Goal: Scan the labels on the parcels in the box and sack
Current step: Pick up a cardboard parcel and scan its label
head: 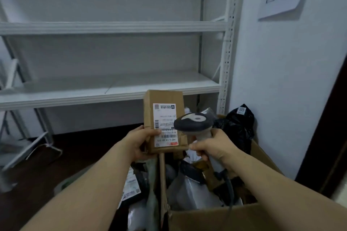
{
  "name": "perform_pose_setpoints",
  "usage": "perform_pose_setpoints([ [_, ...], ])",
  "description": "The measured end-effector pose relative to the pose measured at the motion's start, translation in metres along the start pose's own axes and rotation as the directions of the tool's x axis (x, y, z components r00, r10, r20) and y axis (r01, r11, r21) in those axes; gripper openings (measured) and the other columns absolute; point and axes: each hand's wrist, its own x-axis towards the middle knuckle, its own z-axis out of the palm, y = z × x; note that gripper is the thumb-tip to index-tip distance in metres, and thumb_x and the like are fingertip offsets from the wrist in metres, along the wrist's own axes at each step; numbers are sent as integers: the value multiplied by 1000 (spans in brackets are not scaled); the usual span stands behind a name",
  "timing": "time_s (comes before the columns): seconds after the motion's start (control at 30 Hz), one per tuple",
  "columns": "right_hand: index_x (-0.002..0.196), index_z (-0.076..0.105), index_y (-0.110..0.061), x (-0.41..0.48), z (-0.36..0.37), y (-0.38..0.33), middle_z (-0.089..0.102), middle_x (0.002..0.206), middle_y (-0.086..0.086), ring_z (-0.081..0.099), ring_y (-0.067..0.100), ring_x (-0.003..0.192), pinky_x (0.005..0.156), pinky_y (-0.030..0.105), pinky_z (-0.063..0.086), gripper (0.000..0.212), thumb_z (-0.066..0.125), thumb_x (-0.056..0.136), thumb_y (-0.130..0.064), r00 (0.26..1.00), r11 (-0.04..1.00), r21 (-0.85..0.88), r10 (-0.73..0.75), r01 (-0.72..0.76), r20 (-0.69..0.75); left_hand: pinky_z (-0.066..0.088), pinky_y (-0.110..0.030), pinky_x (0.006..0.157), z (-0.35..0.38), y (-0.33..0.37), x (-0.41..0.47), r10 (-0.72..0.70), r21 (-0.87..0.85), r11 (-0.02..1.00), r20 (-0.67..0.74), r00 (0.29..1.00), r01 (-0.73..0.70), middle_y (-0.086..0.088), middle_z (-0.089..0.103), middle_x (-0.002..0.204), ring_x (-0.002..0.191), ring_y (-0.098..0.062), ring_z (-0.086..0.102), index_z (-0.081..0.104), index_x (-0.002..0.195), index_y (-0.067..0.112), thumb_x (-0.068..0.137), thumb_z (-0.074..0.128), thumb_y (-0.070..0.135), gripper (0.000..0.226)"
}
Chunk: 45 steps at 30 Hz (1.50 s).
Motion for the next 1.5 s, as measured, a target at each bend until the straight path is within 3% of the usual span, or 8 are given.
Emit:
perform_pose_setpoints([
  [0.13, 73, 56, 1, -23, 14, -22, 49, 43, 7, 38, 11, 27, 33, 20, 31, 15, 67, 75, 11, 997, 997, -52, -62, 64, 41, 53, -48, 76, -20, 7, -32, 5, 34, 999, -24, 1000, -4, -12, 71, 103, 98, -32, 64, 63, 108, 24, 78, 72, 12, 33],
  [0.23, 79, 58, 2, -33, 20, -31, 52, 44, 4, 42, 9, 28, 33, 19, 34, 15, 69, 74, 10, 995, 986, -143, -82, 90, 65, 53, -42, 70, -28, 13, -46, 8, 12, 1000, -27, 1000, -8, -8, 72, 104, 101, -30, 64, 65, 107, 37, 76, 76, 21, 36],
  [0.33, 77, 58, -2, -43, 23, -35, 54, 51, 4, 46, 5, 30, 35, 18, 37, 16, 68, 73, 11, 992, 971, -210, -100, 115, 81, 50, -43, 78, -33, 18, -57, 16, 13, 1000, -62, 998, -15, -6, 71, 107, 105, -29, 61, 63, 110, 48, 68, 83, 32, 49],
  [0.47, 77, 54, -1, -52, 26, -39, 50, 57, 9, 43, 7, 30, 34, 19, 35, 19, 64, 72, 14, 988, 967, -215, -114, 134, 102, 47, -37, 69, -32, 23, -72, 39, 21, 999, -131, 991, -37, -7, 68, 104, 97, -26, 59, 57, 123, 45, 72, 81, 36, 57],
  [0.63, 71, 52, -5, -55, 29, -44, 51, 57, 7, 44, 3, 29, 35, 16, 36, 22, 63, 73, 14, 986, 956, -257, -113, 143, 126, 47, -45, 90, -33, 24, -76, 45, 60, 998, -143, 989, -37, -8, 67, 104, 101, -28, 59, 58, 125, 44, 76, 77, 31, 54],
  [0.73, 67, 51, -5, -51, 28, -44, 49, 54, 6, 43, 5, 30, 35, 17, 36, 23, 64, 72, 13, 986, 946, -288, -122, 150, 111, 46, -43, 85, -33, 25, -76, 39, 65, 997, -157, 987, -29, -9, 62, 110, 104, -29, 54, 57, 125, 43, 78, 75, 28, 52],
  [1.27, 65, 54, -9, -48, 33, -45, 52, 39, -6, 46, 4, 32, 36, 17, 38, 24, 65, 72, 12, 977, 946, -275, -131, 174, 166, 42, -48, 99, -37, 21, -74, 24, 62, 998, -218, 976, -11, -8, 57, 104, 106, -29, 51, 55, 129, 41, 79, 73, 22, 56],
  [1.5, 74, 59, -8, -46, 33, -40, 56, 55, 1, 48, 1, 36, 41, 17, 40, 18, 69, 71, 7, 979, 927, -333, -122, 170, 162, 43, -51, 97, -39, 17, -71, 12, 58, 998, -222, 975, 1, -10, 59, 108, 104, -30, 53, 55, 128, 42, 78, 75, 23, 58],
])
